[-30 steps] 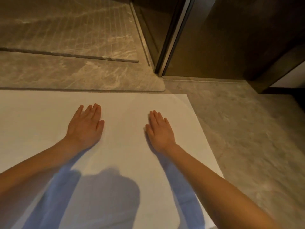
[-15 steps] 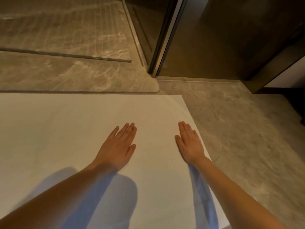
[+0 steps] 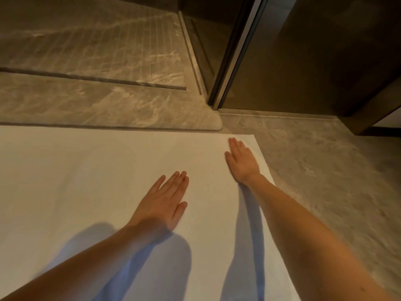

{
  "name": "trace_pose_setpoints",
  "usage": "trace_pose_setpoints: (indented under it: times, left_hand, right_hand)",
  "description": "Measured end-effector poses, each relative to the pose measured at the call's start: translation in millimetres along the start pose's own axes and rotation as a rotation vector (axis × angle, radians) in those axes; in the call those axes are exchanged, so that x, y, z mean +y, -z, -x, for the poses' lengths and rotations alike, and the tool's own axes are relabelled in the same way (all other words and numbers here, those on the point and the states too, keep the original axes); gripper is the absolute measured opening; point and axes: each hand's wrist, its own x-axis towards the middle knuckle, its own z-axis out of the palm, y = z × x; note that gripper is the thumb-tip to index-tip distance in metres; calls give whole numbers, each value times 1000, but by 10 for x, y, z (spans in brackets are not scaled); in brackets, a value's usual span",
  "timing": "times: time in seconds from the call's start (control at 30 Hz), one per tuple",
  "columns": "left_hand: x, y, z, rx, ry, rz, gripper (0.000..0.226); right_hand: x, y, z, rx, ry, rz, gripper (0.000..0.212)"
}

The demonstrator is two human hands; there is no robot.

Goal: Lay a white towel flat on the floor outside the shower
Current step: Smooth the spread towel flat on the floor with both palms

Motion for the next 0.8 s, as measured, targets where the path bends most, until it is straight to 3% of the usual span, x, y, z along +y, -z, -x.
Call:
trace_pose_setpoints:
  times: [0.2,0.33,0.43,0.5,0.73,0.8]
  left_hand:
    - [7,-7,23,12,4,34,63]
    - [12,29,12,5,-1,19,64]
    - [13,37,6,3,3,30,63]
    - [12,17,10,-10,10,36,63]
    - [-12,-9,5,-23,10,-3,65]
    - [-28,-19,15,-49,5,-7,67]
  right_hand:
    - [436,233,7,-96,-199,128,62]
    - [-224,134,354,110,-49,-42,58]
    - [-810,-239,930,81,151,-136,59]
    - [-894,-383,1135,56,187,-115,60]
    - [140,-224,1401,102,-124,-37,63]
    - [227,-204,1462,88,-137,-25,63]
